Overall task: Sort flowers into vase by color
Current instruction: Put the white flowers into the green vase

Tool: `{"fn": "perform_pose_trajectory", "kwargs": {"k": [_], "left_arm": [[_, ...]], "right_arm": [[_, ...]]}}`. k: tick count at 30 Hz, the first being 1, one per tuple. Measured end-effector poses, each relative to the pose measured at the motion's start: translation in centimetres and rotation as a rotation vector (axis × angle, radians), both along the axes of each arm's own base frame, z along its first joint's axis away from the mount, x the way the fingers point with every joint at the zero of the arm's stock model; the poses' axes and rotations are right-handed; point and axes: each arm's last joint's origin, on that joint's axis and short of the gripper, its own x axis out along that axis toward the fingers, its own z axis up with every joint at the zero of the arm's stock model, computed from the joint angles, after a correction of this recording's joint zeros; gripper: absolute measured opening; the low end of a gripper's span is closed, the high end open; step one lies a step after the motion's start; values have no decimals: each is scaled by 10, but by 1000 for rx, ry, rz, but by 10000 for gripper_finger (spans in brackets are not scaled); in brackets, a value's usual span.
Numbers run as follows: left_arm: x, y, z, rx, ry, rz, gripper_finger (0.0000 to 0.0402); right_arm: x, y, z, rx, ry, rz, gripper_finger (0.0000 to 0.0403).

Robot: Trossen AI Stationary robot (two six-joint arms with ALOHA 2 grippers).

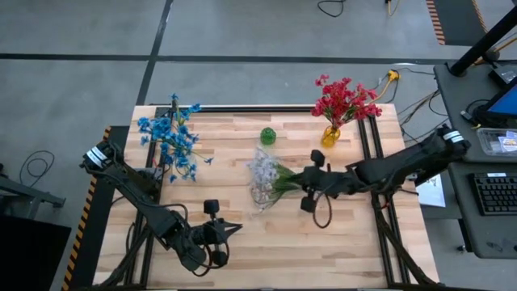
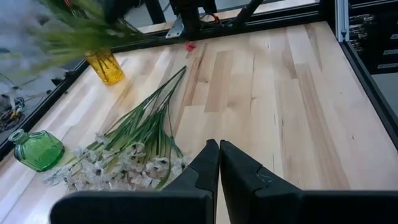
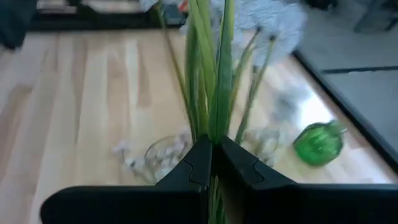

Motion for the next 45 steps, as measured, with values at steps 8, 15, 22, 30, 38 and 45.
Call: {"fn": "perform_pose_trajectory", "kwargs": {"k": [8, 15, 22, 30, 38, 45], "left_arm": [[0, 0, 1, -6, -6, 0, 0], [0, 0, 1, -6, -6, 0, 0], [0, 0, 0, -2, -5, 0, 0], [0, 0, 0, 0, -4, 1, 0], [-1, 1, -1, 18, 14, 2, 0], [-2, 2, -3, 36, 31, 2, 0]], "right_arm": [[-11, -3, 31, -16, -231, 11, 12], [-9, -3, 16, -87, -562, 36, 12], [-8, -8, -6, -158, -845, -72, 12], [24, -26, -24, -240, -864, -166, 12], [52, -51, -36, -284, -876, -306, 12], [74, -70, -36, -360, -861, -376, 12]]}}
